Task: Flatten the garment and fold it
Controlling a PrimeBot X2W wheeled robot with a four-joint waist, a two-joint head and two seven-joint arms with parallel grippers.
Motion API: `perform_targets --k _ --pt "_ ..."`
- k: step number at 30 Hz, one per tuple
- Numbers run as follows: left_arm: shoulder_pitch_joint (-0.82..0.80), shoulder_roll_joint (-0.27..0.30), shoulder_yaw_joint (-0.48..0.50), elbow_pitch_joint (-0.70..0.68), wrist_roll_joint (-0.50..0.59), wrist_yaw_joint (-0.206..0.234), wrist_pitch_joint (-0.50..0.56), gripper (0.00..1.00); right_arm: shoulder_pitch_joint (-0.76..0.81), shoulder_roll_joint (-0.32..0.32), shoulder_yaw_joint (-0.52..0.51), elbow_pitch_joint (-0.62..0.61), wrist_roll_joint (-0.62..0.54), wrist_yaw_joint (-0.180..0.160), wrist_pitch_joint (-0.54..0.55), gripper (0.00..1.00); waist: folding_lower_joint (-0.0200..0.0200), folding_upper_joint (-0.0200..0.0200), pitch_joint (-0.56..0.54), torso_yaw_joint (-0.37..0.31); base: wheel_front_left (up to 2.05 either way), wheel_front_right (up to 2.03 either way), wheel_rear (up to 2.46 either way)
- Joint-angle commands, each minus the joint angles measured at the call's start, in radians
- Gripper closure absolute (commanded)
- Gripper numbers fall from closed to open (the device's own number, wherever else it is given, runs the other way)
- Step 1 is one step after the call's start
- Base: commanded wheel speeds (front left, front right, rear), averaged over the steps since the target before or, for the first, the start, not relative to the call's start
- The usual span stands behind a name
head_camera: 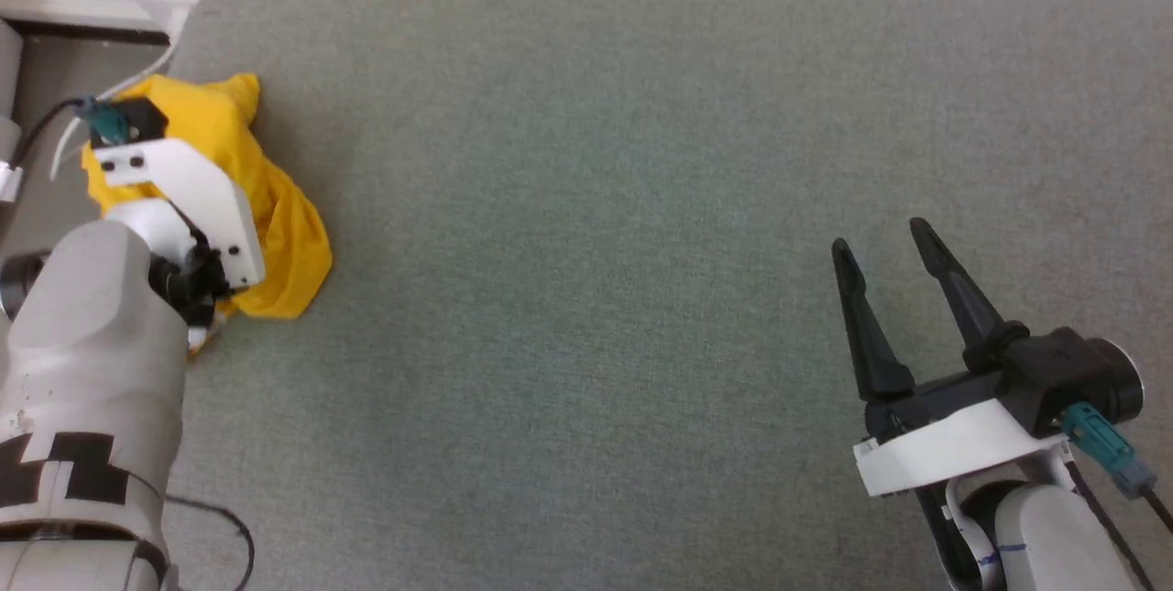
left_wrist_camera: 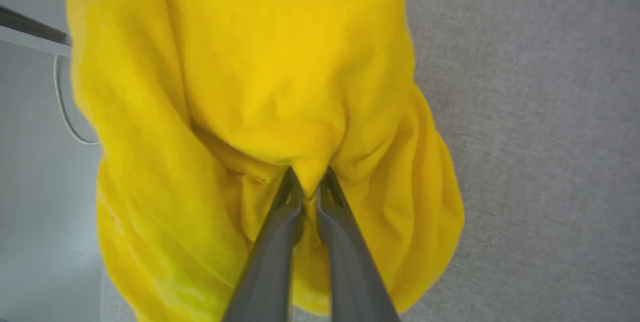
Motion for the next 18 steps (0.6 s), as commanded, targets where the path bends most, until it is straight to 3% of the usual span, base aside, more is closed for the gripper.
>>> perform_targets --k 1,11,18 --pt "-0.003 0.008 -0.010 -0.025 0.018 0.012 -0.052 1.00 0.004 0.001 -0.005 0.006 0.007 -0.002 -0.008 0.00 0.0000 0.0000 -0.047 0.007 0.00 0.00 0.00" --pt "-0.060 0.010 -0.084 -0.193 0.115 0.037 -0.512 1.00 0.058 0.001 -0.062 0.036 0.049 -0.002 -0.034 0.00 0.0000 0.0000 -0.206 -0.001 0.00 0.00 0.00" --pt "-0.076 -0.049 -0.122 -0.259 0.131 0.023 -0.685 1.00 0.079 0.001 -0.101 0.035 0.054 -0.002 -0.037 0.00 0.0000 0.0000 -0.260 -0.081 0.00 0.00 0.00"
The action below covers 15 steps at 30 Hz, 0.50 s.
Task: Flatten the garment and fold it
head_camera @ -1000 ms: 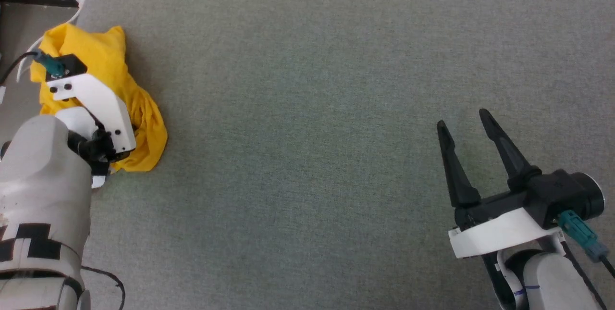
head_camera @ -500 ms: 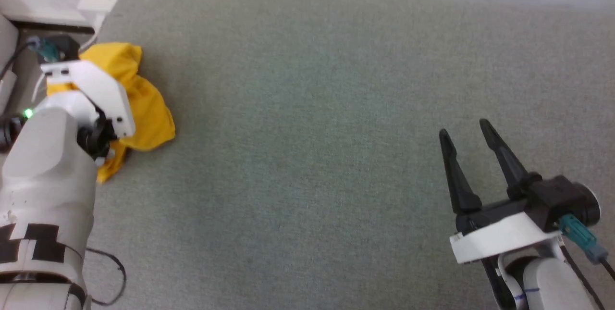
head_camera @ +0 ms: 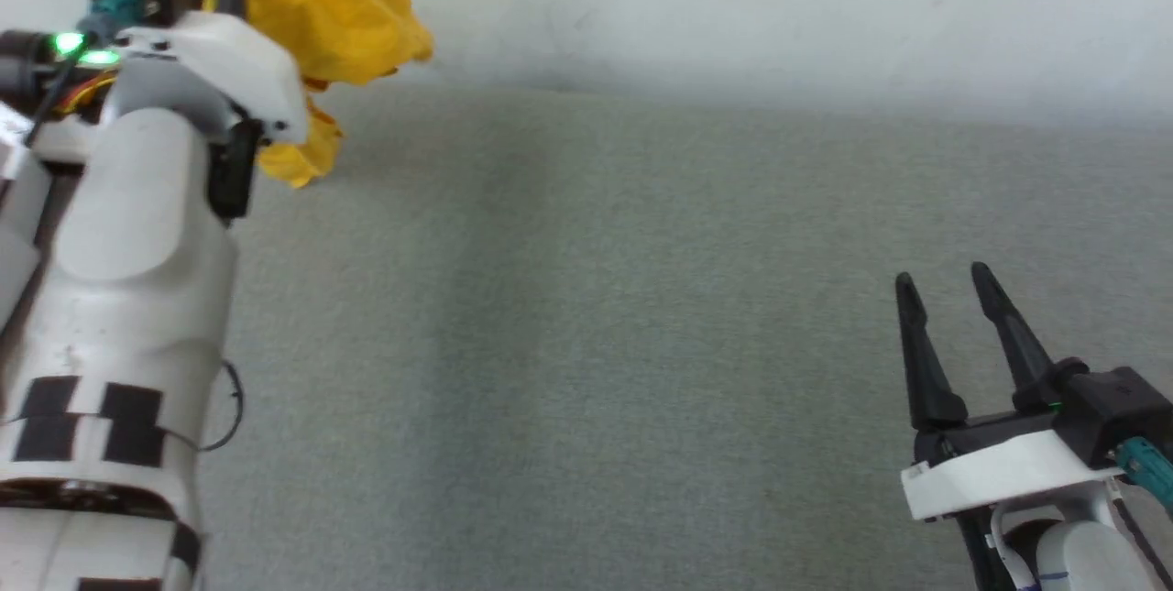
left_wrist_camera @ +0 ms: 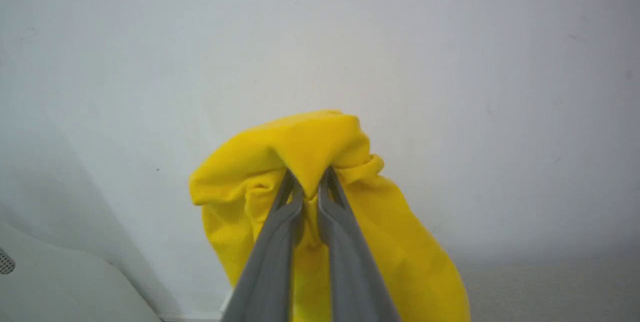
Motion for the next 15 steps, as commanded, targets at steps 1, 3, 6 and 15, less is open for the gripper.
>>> perform_targets --k 1,3,6,15 --pt "-0.008 -0.036 -0.010 -0.023 0.000 -0.008 -0.022 1.00 0.015 0.001 -0.013 -0.001 0.004 -0.002 -0.002 0.00 0.0003 0.0000 -0.044 -0.071 0.00 0.00 0.00" --pt "0.005 -0.071 -0.016 -0.055 -0.008 -0.015 -0.038 1.00 0.022 0.001 -0.026 -0.007 0.004 -0.002 0.002 0.00 0.0003 0.0000 -0.050 -0.106 0.00 0.00 0.00" --pt "0.025 -0.111 -0.023 -0.093 -0.019 -0.021 -0.046 1.00 0.028 0.001 -0.039 -0.014 0.004 -0.002 0.007 0.00 0.0003 0.0000 -0.053 -0.145 0.00 0.00 0.00" --pt "0.231 -0.248 -0.109 -0.269 -0.114 -0.057 -0.056 1.00 0.051 0.001 -0.070 -0.023 0.015 -0.002 0.021 0.00 0.0003 0.0000 -0.042 -0.298 0.00 0.00 0.00"
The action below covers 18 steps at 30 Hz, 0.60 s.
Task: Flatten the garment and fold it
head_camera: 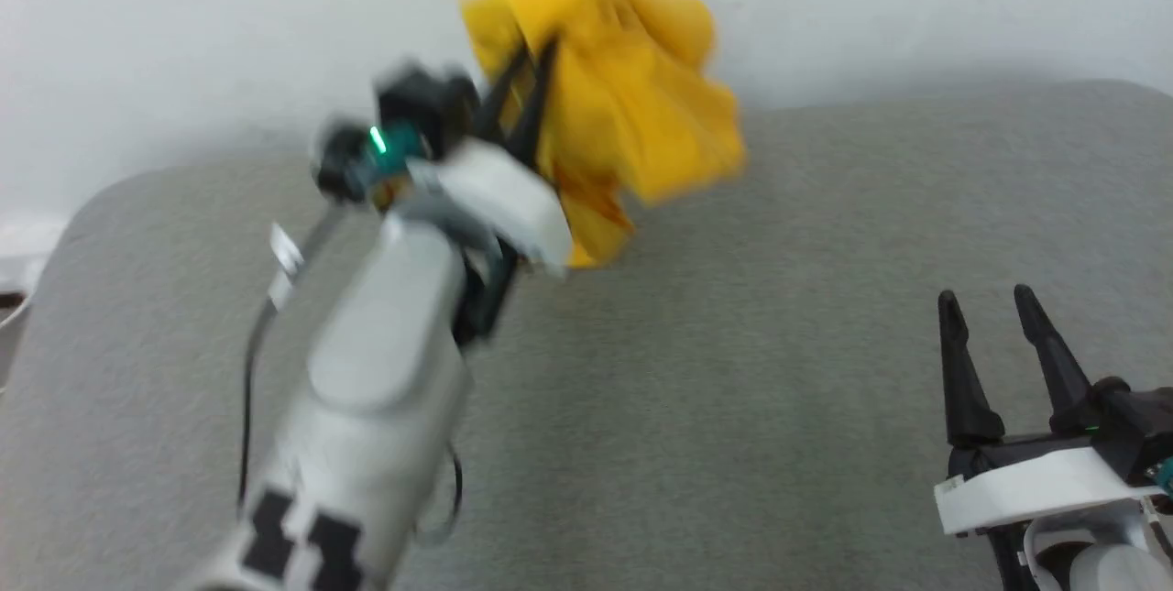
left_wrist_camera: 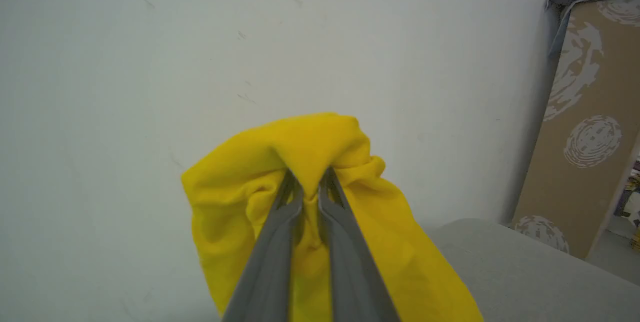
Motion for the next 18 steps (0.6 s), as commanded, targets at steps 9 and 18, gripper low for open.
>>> perform_targets --k 9,18 --pt "0.446 -0.002 -0.304 -0.052 -0.141 0.055 0.029 1.00 0.037 0.002 0.008 0.008 0.026 -0.002 -0.005 0.00 0.0001 0.0000 0.011 -0.124 0.00 0.00 0.00" --pt "0.545 -0.002 -0.386 -0.166 -0.135 0.100 0.000 0.00 0.048 0.002 0.006 0.009 0.016 -0.002 0.000 0.00 0.0001 0.0000 -0.011 -0.065 0.00 0.00 0.00"
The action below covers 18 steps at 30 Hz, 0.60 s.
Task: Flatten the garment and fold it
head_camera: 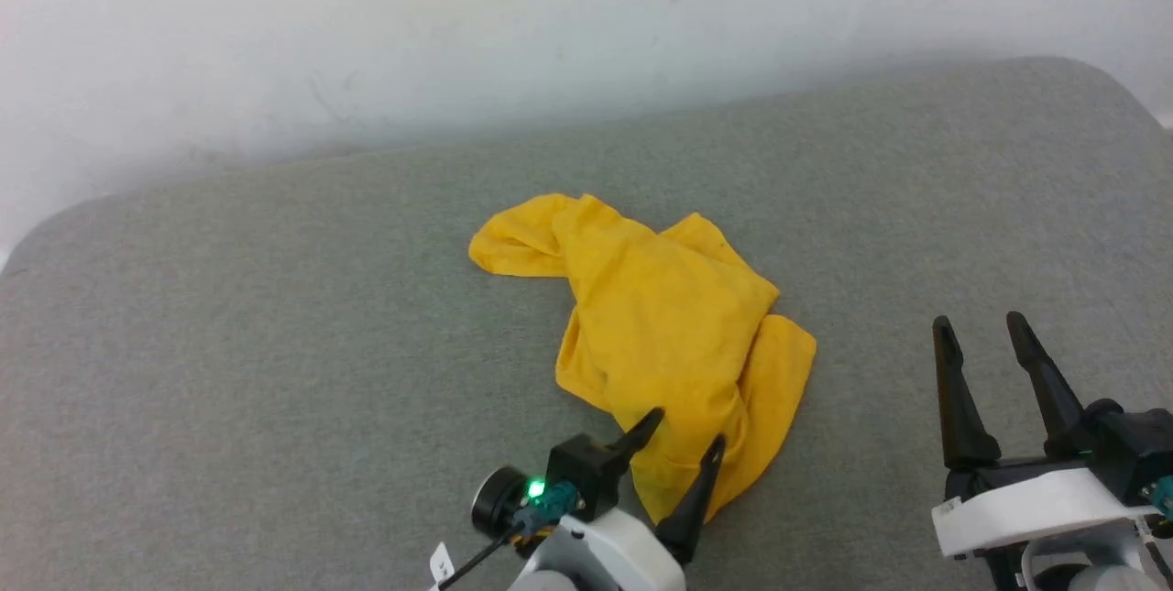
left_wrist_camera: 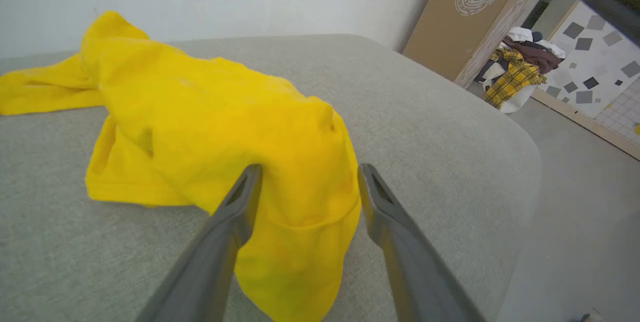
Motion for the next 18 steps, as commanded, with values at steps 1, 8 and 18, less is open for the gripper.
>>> perform_targets --k 1,8,18 --pt "0.001 0.003 0.001 -0.035 0.010 -0.001 -0.009 0.00 0.010 0.002 0.000 -0.001 -0.005 -0.002 0.001 0.00 0.0000 0.0000 -0.016 0.024 0.00 0.00 0.00" --pt "0.029 0.008 0.136 -0.283 0.100 0.048 -0.011 0.00 0.027 0.002 -0.003 -0.012 -0.011 -0.002 0.010 0.00 0.0000 0.0000 -0.042 0.060 0.00 0.00 0.00" --pt "0.168 0.080 0.443 -0.384 0.128 0.151 -0.011 0.00 0.055 0.002 0.004 -0.033 -0.016 -0.002 0.028 0.00 0.0000 0.0000 -0.061 0.059 0.00 0.00 0.00"
